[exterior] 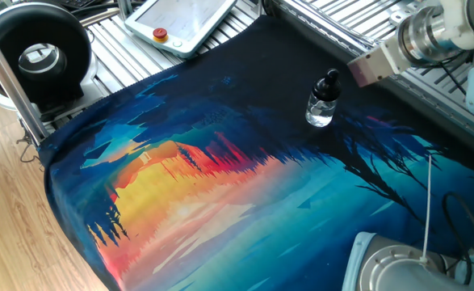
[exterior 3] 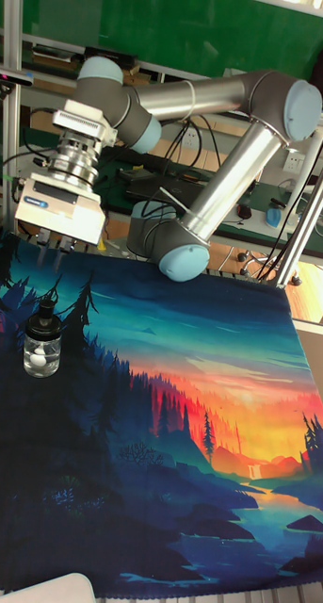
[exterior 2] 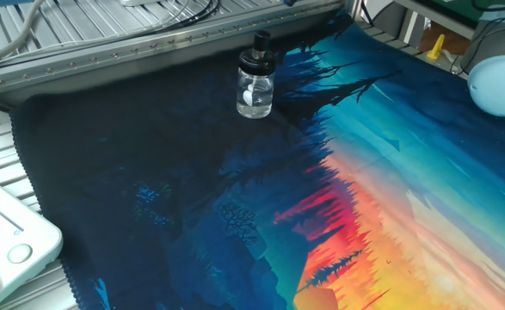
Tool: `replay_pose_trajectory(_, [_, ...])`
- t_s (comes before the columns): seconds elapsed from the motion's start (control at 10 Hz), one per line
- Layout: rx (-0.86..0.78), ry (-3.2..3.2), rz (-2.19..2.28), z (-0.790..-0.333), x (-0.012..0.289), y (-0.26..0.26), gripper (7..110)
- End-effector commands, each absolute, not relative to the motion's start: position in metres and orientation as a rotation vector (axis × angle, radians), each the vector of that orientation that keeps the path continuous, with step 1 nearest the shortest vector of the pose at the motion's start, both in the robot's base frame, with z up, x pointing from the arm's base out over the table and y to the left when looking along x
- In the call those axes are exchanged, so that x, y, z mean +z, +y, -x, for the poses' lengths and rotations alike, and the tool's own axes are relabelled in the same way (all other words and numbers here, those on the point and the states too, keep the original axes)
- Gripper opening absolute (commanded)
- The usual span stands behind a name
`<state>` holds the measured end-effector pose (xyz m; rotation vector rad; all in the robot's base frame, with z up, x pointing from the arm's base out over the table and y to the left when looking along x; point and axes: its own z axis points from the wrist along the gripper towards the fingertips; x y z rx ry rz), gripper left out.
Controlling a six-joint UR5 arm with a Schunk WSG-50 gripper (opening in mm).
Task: Unscrew the lid from the jar
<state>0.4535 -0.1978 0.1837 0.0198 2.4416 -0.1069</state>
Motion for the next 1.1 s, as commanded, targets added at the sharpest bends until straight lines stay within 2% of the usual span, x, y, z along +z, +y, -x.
replay_pose_trajectory(0.0, [-0.037, 2.413, -0.004, -0.482, 0.187, -0.204, 22])
replay_pose_trajectory(0.2, [0.057, 2.394, 0.055, -0.491, 0.187, -0.187, 22])
replay_pose_trajectory(0.3, [0.092, 2.383, 0.087, -0.490, 0.188, -0.175, 44])
replay_pose_trajectory(0.7, [0.012, 2.412, 0.155, -0.500, 0.168, -0.189, 44])
replay_pose_trajectory(1.0, [0.001, 2.463, 0.197, -0.506, 0.153, -0.181, 44])
